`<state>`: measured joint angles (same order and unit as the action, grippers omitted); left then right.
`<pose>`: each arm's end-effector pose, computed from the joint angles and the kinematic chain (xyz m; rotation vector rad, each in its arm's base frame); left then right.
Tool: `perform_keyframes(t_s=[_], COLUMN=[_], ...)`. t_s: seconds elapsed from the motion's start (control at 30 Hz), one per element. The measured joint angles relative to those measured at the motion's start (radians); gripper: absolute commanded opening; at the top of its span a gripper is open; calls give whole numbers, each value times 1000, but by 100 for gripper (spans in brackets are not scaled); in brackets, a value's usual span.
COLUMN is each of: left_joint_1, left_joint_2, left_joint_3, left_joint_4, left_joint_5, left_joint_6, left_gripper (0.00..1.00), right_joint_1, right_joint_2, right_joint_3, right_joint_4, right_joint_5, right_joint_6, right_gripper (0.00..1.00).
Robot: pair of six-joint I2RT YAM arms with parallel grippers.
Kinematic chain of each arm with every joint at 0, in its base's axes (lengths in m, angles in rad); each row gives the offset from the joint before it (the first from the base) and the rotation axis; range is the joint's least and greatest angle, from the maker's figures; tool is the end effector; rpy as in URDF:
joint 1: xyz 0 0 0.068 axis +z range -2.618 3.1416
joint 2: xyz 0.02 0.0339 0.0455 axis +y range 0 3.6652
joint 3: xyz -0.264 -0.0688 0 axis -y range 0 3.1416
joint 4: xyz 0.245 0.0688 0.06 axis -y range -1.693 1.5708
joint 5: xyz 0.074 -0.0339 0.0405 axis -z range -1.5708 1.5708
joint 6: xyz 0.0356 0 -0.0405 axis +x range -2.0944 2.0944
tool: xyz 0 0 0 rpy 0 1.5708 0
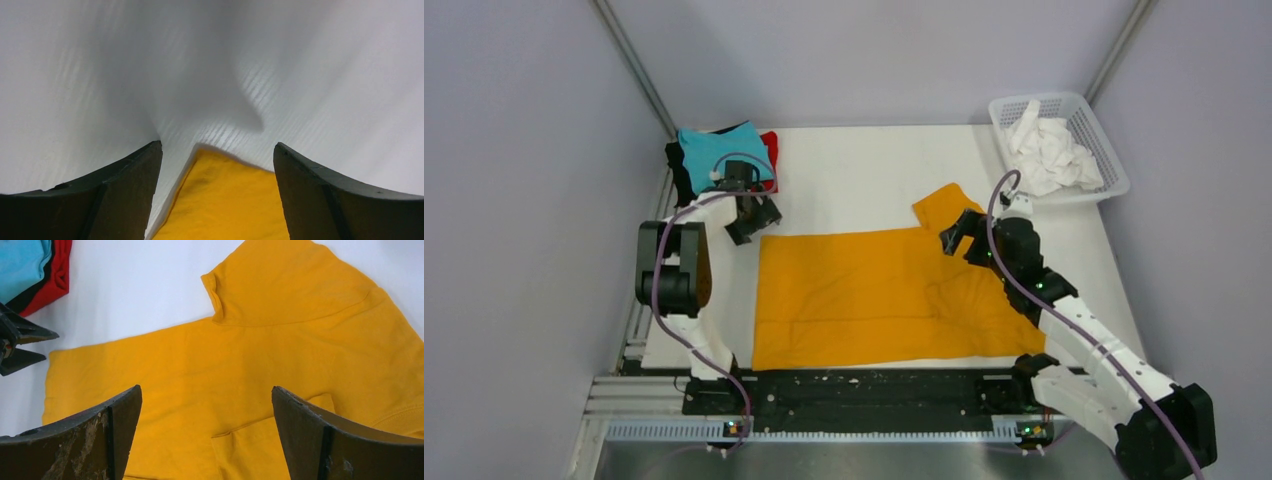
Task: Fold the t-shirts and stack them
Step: Fold the other side of the tshirt into a rectangle
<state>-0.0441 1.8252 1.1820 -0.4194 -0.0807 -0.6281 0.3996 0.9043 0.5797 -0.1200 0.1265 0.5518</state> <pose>0.3715 -0.0135 0.1744 -0.7844 2.5137 -0.1252 0.1923 0.0763 0.2527 0.2367 2.0305 0.4755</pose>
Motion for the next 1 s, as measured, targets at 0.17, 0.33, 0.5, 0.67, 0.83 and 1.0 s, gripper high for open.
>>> perform_keyframes(t_s=[0.17,0.33,0.5,0.67,0.83,1.0], left_joint_1=[-3,-17,-68,-119,-135,-142], left_joint_2=[24,28,34,45,63,63], left_joint_3=[22,23,29,48,79,81], left_joint_4=[-10,-24,-47,-98,-141,-157], left_joint_5=[41,58,34,-19,-66,-97], left_joint_6=[18,32,39,32,21,3], left_gripper=[65,51,38,9,0,0], right_joint_1=[0,0,0,0,0,0], right_joint_2=[-25,-30,-30,-30,-30,2], right_joint_3=[-16,-18,-19,-19,-19,-14], right_joint_4=[0,0,0,-1,-1,-10], right_joint_5=[12,24,35,39,48,67], right_joint_6=[-3,-7,-10,-10,-13,-46], right_gripper=[99,99,99,99,99,99])
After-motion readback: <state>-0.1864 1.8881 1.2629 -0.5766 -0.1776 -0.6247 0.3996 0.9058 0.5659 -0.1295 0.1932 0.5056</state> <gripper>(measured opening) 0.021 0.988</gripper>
